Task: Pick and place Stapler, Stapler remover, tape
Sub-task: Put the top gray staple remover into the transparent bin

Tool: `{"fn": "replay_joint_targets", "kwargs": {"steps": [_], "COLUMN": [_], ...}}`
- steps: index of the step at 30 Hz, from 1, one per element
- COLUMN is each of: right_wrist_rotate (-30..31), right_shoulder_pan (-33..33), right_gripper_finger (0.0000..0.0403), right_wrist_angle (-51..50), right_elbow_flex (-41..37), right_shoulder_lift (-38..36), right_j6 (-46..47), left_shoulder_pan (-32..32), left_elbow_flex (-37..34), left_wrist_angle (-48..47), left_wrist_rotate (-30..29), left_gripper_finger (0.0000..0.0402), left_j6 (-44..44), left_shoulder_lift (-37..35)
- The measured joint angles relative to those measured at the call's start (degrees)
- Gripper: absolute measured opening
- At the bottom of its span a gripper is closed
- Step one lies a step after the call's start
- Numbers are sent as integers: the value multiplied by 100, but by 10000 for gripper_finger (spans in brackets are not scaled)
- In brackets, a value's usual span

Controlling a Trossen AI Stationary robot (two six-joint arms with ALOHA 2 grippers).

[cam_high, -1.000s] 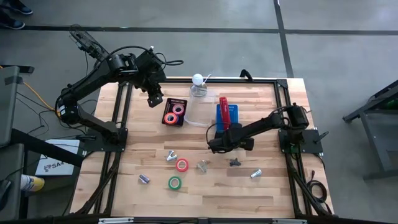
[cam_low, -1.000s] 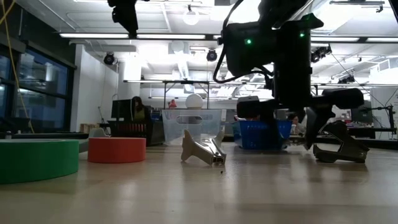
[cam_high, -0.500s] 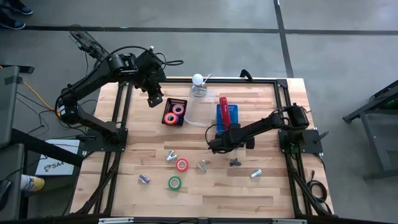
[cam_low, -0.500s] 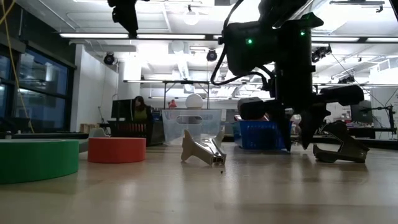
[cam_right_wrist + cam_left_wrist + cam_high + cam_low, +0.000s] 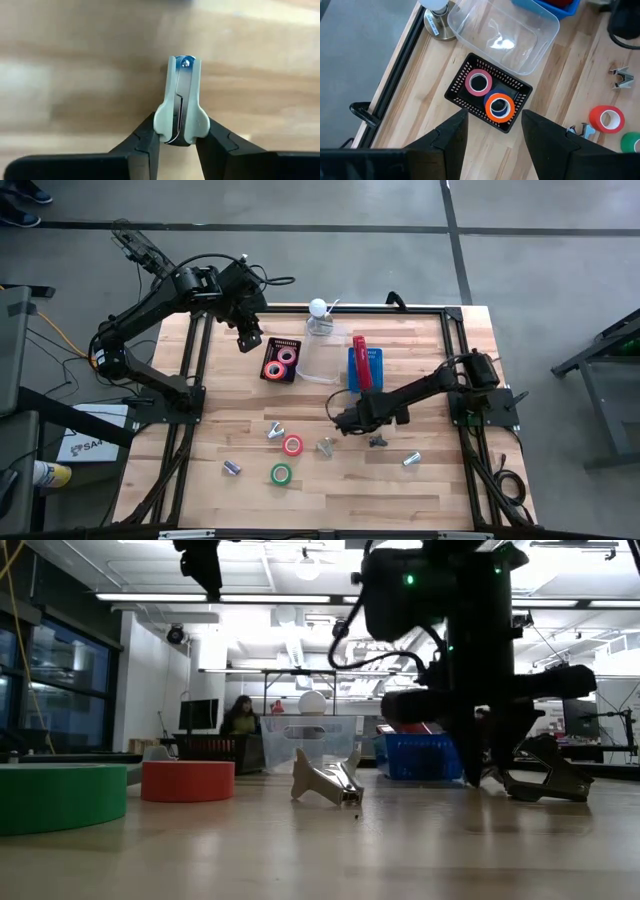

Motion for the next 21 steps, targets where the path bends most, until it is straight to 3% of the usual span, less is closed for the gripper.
{"fn": "replay_joint_targets", "kwargs": {"steps": [14,21], "right_wrist_rotate": [-51,82], "right_shoulder_pan": [164,168], "right_gripper_finger": [88,88], "right_wrist_angle": [56,126], "right_elbow_flex": [227,227], "right_shoulder_lift": [12,-339], "right_j6": [-450,-811], "left_shoulder_pan": [0,0], "left_elbow_flex": [0,0], "left_wrist_angle": [184,179], "left_wrist_rotate": [4,28], "left_gripper_finger": [181,181], "left_j6": [-2,-7], "left_shoulder_lift": [0,0]}}
